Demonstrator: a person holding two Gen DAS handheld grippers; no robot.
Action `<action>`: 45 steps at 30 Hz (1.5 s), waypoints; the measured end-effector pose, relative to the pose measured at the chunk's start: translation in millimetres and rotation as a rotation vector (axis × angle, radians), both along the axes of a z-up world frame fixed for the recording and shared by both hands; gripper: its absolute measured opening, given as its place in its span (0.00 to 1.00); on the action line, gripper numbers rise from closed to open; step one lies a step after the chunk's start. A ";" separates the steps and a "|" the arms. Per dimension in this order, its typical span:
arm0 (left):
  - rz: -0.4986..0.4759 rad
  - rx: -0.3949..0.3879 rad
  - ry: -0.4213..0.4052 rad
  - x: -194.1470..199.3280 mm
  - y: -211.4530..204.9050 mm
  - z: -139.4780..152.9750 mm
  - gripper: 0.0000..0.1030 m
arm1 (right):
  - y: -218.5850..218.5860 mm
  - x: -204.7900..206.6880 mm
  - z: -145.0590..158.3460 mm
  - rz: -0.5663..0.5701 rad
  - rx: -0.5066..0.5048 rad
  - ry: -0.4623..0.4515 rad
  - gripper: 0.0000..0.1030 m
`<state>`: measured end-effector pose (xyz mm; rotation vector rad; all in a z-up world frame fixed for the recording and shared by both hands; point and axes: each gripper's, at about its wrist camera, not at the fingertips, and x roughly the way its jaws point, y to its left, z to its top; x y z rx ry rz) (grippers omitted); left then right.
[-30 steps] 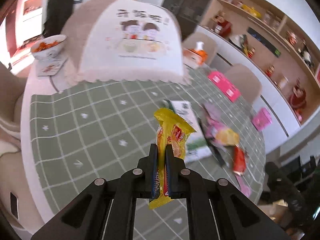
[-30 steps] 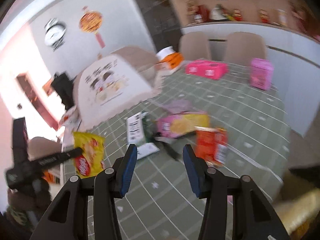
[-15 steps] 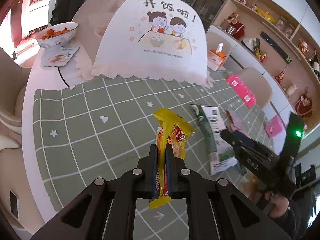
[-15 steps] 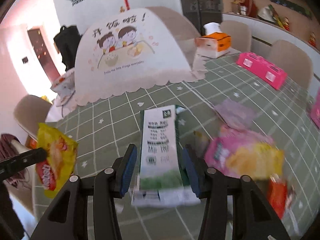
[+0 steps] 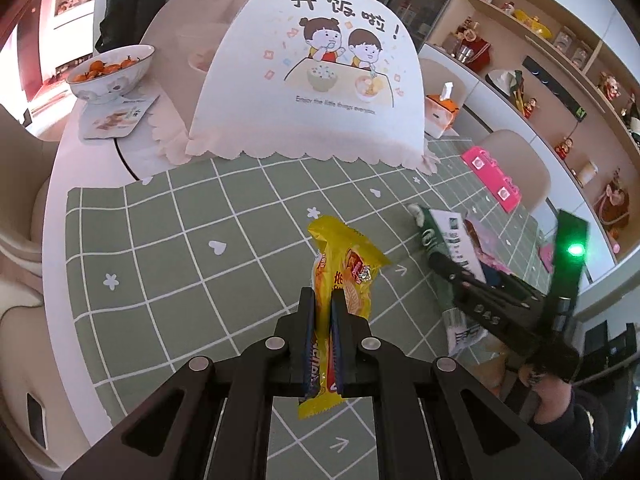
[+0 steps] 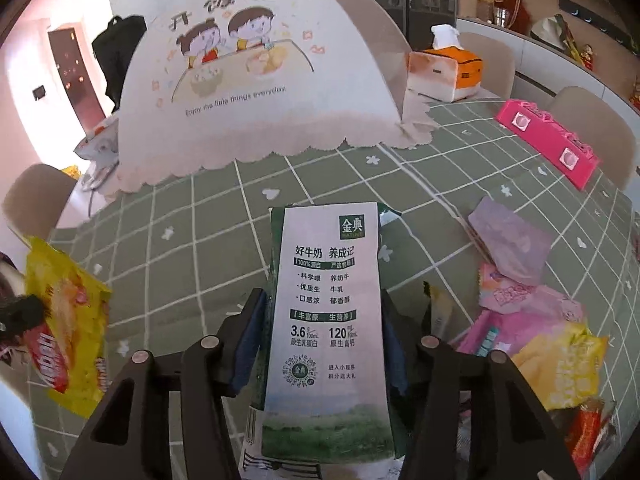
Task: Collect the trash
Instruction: 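Grasp the white-green milk carton with the right tool while the left holds the chip bag, then carry the chip bag and milk carton over the yellow-lined bin with both tools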
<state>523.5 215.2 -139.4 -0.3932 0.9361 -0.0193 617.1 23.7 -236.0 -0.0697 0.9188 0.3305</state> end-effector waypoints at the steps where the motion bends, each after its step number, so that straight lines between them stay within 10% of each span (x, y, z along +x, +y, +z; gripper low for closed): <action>1: -0.003 -0.003 -0.001 -0.3 -1.3 0.9 0.08 | -2.6 -4.0 7.3 -0.005 0.011 -0.009 0.49; 23: -0.094 -0.030 -0.149 -50.8 -65.7 81.1 0.08 | -87.0 -123.9 139.7 -0.113 0.165 -0.138 0.49; 45: -0.344 -0.089 -0.317 -178.7 -232.3 176.1 0.08 | -241.0 -331.1 248.7 -0.245 0.158 -0.412 0.49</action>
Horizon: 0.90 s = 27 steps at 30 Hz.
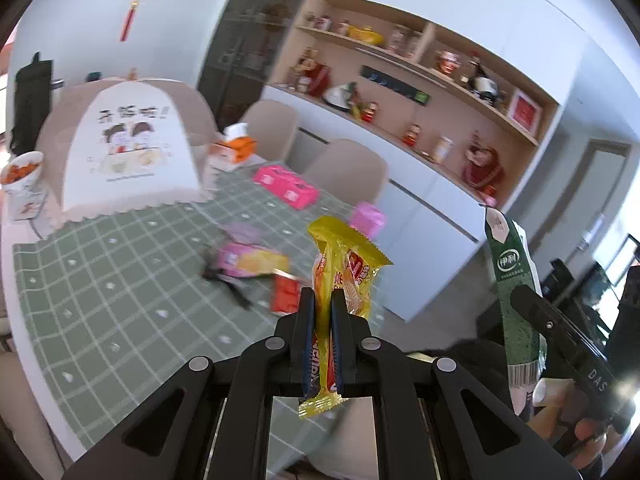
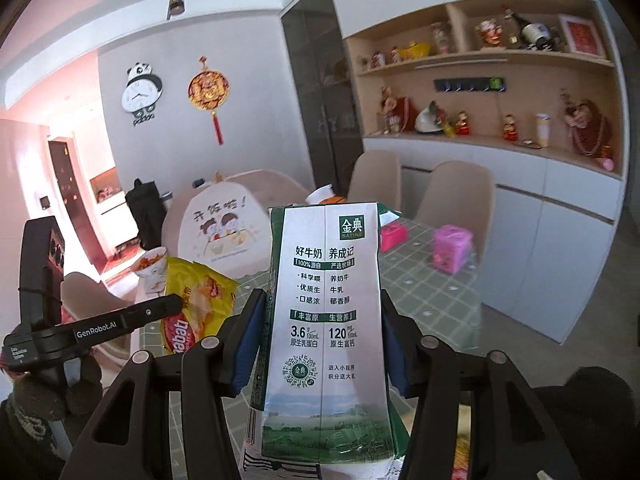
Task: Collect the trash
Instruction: 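Carry the chip bag and milk carton over the yellow-lined bin with both tools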
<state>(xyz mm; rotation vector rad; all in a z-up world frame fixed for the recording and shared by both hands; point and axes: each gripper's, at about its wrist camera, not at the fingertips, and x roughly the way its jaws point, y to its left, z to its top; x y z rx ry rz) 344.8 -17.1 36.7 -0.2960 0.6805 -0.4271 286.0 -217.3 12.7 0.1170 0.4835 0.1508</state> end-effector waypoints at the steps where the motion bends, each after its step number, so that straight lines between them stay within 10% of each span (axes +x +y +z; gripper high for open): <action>1: -0.011 0.000 -0.007 -7.9 -8.3 2.1 0.08 | -6.6 -7.6 1.2 -0.009 0.005 -0.006 0.49; 14: -0.162 -0.031 -0.025 -59.7 -82.5 17.8 0.08 | -57.0 -90.2 14.8 -0.098 -0.025 -0.092 0.49; 27: -0.326 0.032 0.243 -53.2 -173.6 -103.9 0.08 | -113.2 -116.8 -28.5 -0.242 0.050 0.037 0.49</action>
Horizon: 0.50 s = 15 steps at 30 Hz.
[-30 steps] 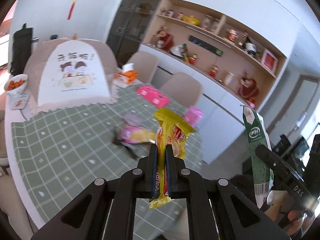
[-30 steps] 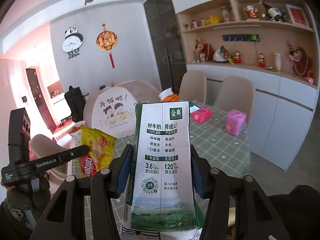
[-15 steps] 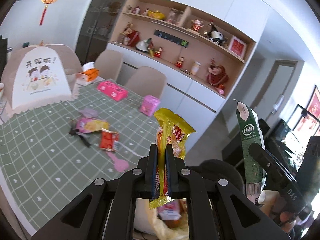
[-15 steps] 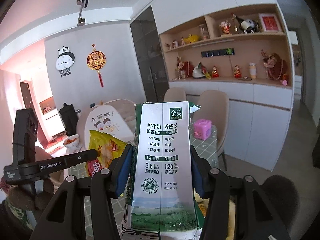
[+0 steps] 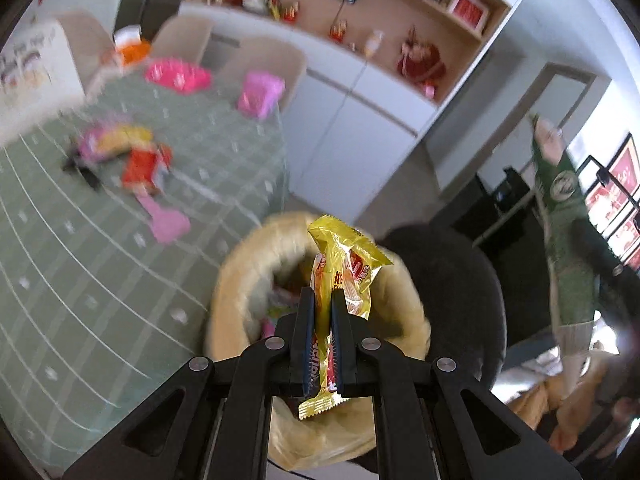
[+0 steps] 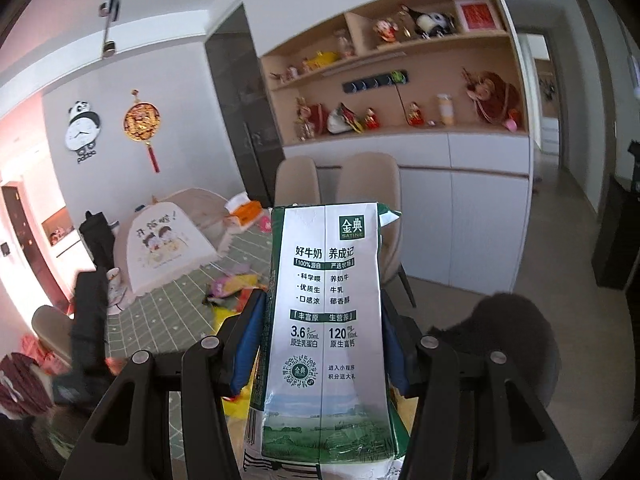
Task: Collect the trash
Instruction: 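Carry the chip bag and milk carton over the yellow-lined bin with both tools, then open both tools to drop the chip bag and carton into the bin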
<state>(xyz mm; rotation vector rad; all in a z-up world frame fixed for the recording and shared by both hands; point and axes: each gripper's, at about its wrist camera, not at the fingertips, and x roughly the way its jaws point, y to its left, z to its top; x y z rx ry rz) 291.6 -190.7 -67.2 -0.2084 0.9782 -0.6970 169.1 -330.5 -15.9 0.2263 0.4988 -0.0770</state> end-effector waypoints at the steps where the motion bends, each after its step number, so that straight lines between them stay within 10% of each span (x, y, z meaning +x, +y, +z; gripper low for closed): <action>1: -0.012 0.003 0.013 -1.0 -5.3 -8.3 0.08 | -1.9 1.6 -4.6 0.000 0.005 0.013 0.49; 6: -0.067 0.044 -0.003 0.4 -25.2 -30.9 0.12 | -12.0 9.9 -18.4 -0.003 0.029 0.033 0.49; 10: -0.082 0.006 0.006 3.6 -17.7 -23.0 0.44 | -14.6 17.2 -34.8 -0.003 0.047 0.067 0.49; 15: -0.033 0.004 -0.050 8.7 6.9 2.4 0.44 | -8.6 32.4 -62.6 0.014 0.065 0.133 0.49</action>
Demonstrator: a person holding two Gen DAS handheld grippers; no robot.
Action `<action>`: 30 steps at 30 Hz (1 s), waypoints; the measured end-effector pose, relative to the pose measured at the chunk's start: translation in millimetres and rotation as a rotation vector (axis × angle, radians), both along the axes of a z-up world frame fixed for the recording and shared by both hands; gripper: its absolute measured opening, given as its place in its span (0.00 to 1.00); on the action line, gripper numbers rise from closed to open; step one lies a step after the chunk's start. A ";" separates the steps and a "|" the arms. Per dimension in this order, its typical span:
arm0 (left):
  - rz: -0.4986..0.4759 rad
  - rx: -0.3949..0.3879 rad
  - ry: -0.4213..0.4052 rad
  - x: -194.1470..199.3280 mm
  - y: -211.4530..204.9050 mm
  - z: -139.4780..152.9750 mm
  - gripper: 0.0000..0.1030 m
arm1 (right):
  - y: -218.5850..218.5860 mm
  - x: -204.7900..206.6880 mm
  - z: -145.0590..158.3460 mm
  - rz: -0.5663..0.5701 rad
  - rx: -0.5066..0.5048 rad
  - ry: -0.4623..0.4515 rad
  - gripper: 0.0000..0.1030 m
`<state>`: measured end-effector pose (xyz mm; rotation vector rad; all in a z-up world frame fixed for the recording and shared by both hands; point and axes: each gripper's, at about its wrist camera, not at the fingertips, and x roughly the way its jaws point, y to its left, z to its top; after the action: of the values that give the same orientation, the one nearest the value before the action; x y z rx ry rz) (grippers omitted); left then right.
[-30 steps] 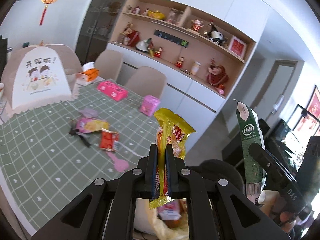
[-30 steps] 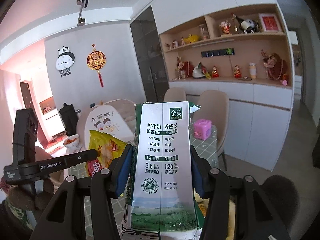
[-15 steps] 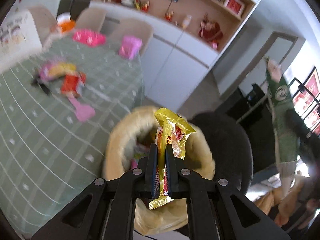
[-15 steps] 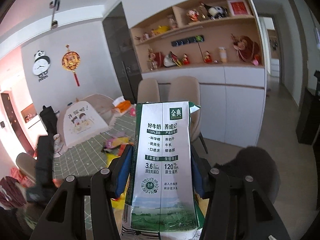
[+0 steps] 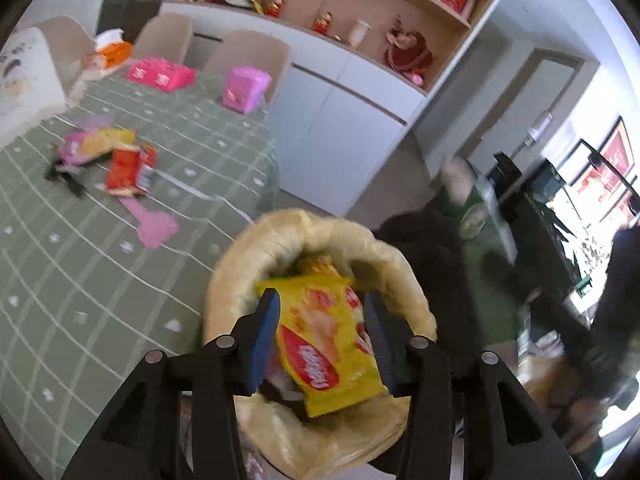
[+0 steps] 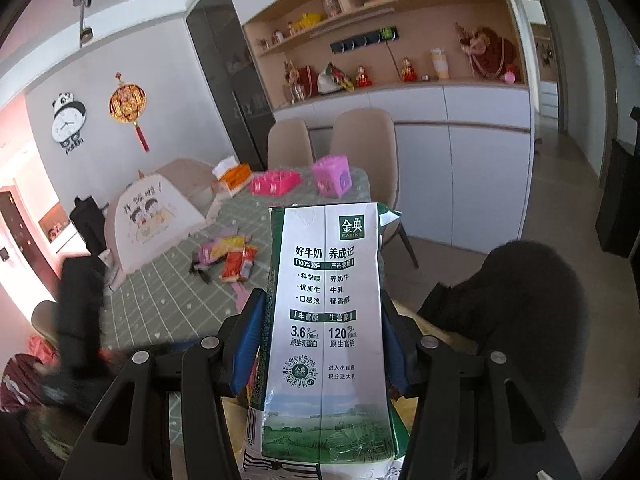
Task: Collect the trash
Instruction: 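Open both tools to drop the chip bag and carton into the bin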
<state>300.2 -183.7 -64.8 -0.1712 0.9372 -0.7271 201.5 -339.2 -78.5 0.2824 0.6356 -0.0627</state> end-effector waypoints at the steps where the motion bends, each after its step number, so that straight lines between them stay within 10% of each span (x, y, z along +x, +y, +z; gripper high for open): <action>1: 0.026 -0.003 -0.006 2.7 7.7 3.7 0.44 | 1.7 2.5 -5.5 0.004 0.007 0.011 0.49; 10: 0.188 -0.042 0.007 23.7 72.9 17.5 0.44 | 24.9 42.1 -71.2 0.038 0.049 0.194 0.50; 20: 0.271 -0.025 0.038 31.1 101.4 5.6 0.44 | 39.7 42.5 -57.1 0.078 -0.060 0.156 0.59; 24: 0.273 -0.022 0.046 30.3 105.2 3.2 0.44 | 42.9 52.5 -73.7 0.111 0.011 0.214 0.30; 30: 0.301 0.013 0.022 30.4 125.5 3.4 0.44 | 40.3 71.7 -102.2 0.066 0.042 0.304 0.32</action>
<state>330.7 -58.2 -61.5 -0.3023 0.9122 -0.4422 273.2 -298.8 -180.7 0.2945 0.9480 -0.0286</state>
